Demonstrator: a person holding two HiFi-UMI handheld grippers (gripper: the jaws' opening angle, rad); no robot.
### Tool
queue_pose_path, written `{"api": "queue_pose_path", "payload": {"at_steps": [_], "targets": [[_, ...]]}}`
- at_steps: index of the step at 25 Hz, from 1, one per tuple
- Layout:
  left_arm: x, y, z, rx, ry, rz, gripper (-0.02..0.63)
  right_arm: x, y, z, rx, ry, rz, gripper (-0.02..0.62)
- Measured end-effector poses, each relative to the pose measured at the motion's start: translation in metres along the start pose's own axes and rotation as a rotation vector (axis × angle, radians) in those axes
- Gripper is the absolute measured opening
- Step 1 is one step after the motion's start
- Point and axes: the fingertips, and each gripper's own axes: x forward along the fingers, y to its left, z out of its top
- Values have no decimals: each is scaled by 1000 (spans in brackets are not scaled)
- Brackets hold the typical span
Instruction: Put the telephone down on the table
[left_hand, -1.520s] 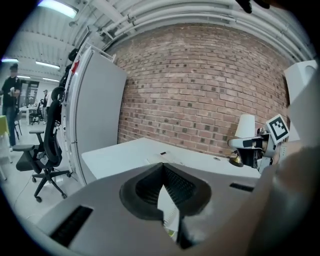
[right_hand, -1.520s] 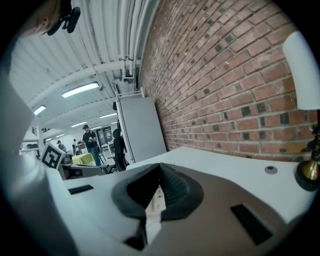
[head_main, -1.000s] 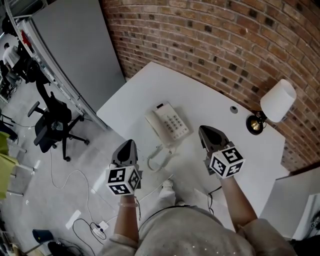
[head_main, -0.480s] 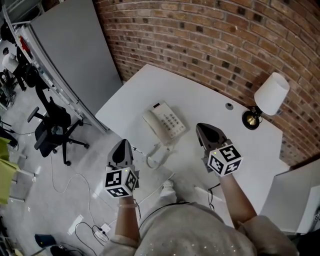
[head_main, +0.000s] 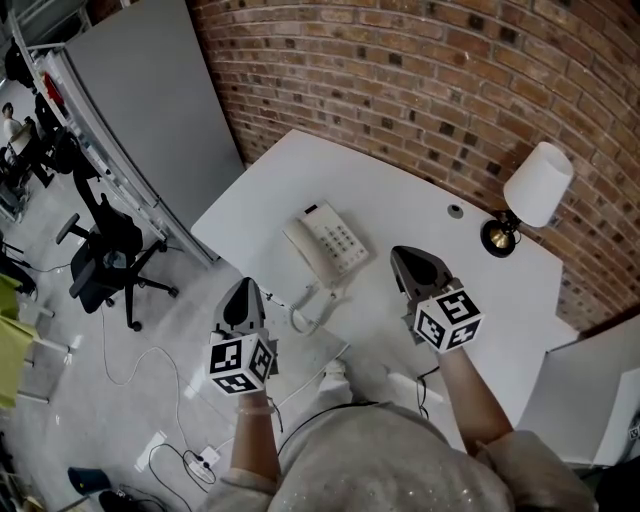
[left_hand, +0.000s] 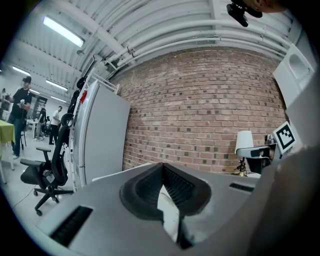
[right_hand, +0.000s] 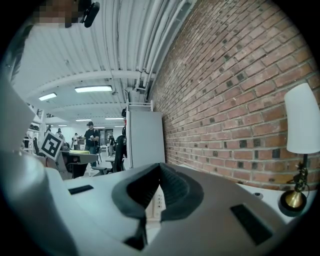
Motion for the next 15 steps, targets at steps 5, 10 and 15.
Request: {"api": "queue_pose_path", "payload": {"at_steps": [5,10,15], "targets": [[-2,-3,2,-5,-1,-1,5,-6,-2,3,0,-1,-11,5],[-2,-7,0,-3,2,-5,5,-10,-3,0,3,2,-13,5],[-5,-7,-2,-2,3,-3,5,-14,-2,-4,7,4,-13,5]]}}
